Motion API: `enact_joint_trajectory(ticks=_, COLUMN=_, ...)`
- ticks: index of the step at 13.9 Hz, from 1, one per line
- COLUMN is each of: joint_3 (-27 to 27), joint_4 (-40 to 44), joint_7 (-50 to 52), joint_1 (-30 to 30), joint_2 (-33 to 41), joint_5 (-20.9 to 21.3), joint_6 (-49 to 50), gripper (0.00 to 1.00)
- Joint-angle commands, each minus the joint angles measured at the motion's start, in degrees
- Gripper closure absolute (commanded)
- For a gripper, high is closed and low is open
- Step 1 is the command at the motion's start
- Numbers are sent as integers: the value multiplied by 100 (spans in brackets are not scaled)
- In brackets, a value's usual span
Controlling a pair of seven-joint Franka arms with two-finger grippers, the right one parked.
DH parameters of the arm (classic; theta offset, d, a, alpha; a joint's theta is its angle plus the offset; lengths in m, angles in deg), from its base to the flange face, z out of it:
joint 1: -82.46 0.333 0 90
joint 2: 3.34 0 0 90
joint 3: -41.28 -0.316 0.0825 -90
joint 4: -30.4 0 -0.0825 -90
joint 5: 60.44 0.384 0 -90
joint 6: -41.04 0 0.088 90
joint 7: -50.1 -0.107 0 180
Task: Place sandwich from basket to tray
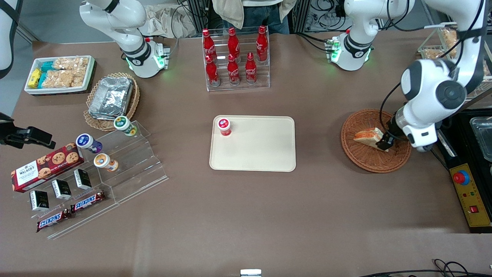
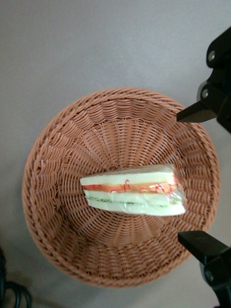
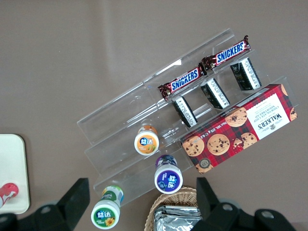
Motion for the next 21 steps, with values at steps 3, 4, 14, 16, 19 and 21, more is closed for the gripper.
enact_joint_trajectory(ticks=3, joint_3=22, joint_4=-116, joint_7=178, joint_1=26, joint_2=-496, joint_5=-45, joint_6=-462, gripper=0)
enact_joint_trajectory(ticks=4, joint_3=22, joint_4=-213, joint_7=178, joint_1=17, joint_2=-497, joint_5=-45, joint_6=-542, gripper=0)
enact_joint_trajectory(ticks=14, joint_3=13, joint_4=-592, joint_7=178, joint_1=17, joint_2=-550, joint_5=-36, joint_6=-1088, gripper=0)
enact_joint_trajectory(ticks=16, joint_3=30, joint_4=-522, joint_7=187, joint_1=8, joint_2=-305, joint_5=-36, joint_6=-965, gripper=0)
enact_joint_trajectory(ticks=19, joint_3=66, joint_4=292, joint_7=213, joint_1=-44, joint_2=48, joint_5=17, joint_6=313, gripper=0)
enact_joint_trajectory(ticks=21, joint_3=74, joint_4=1058, joint_7=231, joint_1=-53, joint_2=48, joint_5=25, joint_6=1404, gripper=0)
